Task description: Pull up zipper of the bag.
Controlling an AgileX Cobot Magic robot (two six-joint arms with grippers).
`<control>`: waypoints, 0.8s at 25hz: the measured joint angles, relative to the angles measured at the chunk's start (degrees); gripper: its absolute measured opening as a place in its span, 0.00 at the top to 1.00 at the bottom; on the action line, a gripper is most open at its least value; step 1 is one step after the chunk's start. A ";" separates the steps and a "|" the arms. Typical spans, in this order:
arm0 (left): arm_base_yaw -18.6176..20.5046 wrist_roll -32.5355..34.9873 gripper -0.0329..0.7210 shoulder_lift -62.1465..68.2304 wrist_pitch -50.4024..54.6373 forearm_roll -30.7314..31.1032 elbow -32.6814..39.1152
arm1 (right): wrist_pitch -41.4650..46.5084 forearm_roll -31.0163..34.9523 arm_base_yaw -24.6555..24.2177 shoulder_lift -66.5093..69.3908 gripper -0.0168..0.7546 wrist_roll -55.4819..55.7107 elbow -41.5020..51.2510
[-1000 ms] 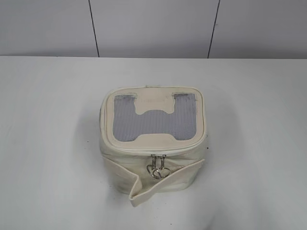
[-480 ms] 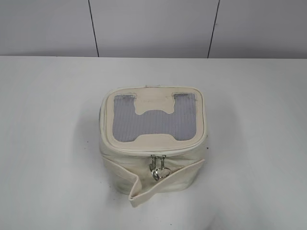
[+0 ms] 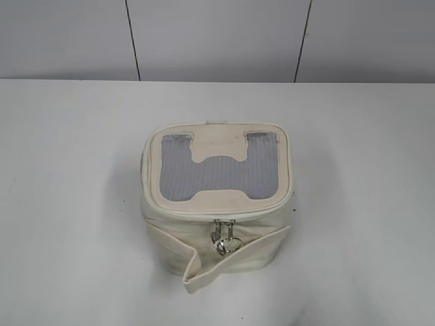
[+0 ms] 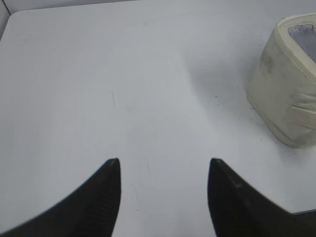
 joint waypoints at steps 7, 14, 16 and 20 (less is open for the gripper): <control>0.00 0.00 0.38 0.00 0.00 0.00 0.00 | 0.00 0.00 0.00 0.00 0.22 -0.02 0.00; 0.00 0.00 0.38 0.00 0.00 0.00 0.05 | 0.00 0.00 -0.12 0.00 0.22 -0.02 0.00; 0.53 0.00 0.38 0.00 0.00 0.00 0.05 | 0.00 0.00 -1.33 0.00 0.22 -0.02 0.00; 4.65 0.00 0.38 -0.12 0.00 -0.05 0.05 | 0.00 0.00 -3.30 -0.96 0.22 -0.06 0.00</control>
